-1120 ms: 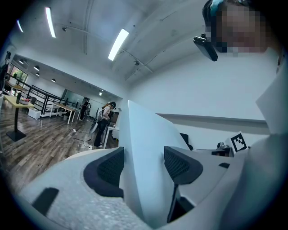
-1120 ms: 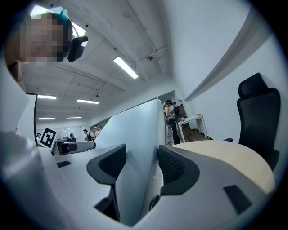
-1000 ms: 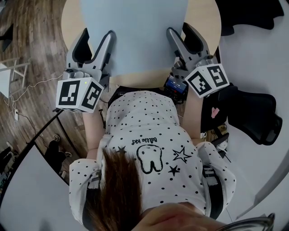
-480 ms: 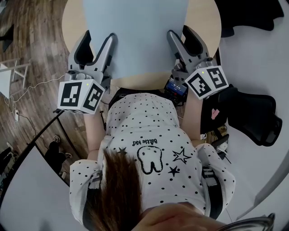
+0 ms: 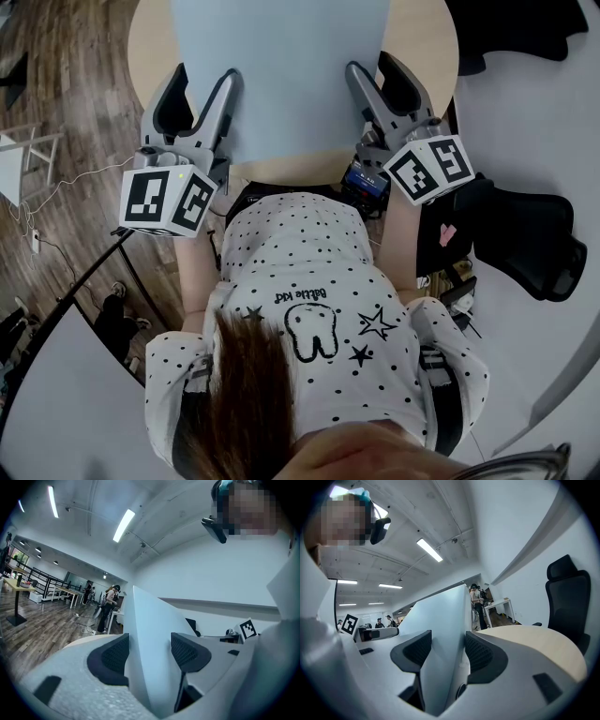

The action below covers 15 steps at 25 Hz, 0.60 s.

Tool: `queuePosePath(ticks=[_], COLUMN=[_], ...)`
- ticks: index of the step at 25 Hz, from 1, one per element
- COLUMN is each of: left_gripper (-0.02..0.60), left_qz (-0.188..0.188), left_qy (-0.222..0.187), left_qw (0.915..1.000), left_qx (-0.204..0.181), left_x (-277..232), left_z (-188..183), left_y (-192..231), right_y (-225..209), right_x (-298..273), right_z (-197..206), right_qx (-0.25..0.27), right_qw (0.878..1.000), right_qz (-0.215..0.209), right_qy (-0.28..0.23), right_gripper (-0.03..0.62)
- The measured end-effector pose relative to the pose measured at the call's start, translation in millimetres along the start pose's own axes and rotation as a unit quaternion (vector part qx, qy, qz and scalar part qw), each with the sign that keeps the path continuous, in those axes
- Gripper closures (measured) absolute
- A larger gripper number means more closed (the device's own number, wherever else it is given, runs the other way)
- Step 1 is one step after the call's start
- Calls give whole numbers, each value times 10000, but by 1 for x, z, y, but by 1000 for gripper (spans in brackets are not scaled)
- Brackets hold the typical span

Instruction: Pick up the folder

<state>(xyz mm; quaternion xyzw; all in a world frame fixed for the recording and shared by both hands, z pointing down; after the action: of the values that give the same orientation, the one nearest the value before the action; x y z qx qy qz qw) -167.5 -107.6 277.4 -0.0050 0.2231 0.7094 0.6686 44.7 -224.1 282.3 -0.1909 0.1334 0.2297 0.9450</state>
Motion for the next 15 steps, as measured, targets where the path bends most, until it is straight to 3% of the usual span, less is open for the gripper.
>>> queuePosePath(ticks=[15], left_gripper=[290], left_qz=[32], left_qy=[-43], left_qw=[10000], left_qx=[-4], left_x=[0], left_z=[1], left_y=[0], right_y=[0], right_x=[0], right_z=[2], right_qx=[-9], right_qw=[10000], right_qz=[13], right_qy=[16], right_gripper=[373])
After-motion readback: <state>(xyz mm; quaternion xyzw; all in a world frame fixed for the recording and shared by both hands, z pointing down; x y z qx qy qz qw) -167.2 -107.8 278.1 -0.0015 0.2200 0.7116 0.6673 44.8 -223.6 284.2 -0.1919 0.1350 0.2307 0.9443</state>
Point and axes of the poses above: the fingertips, and each gripper's own axes: x backward along the fingers, y to its left, z out of its underside, the point moved 4 cm from there along x, backward along the fingers, and after that the axes turned 13 degrees about y, right-handed, at the moved point
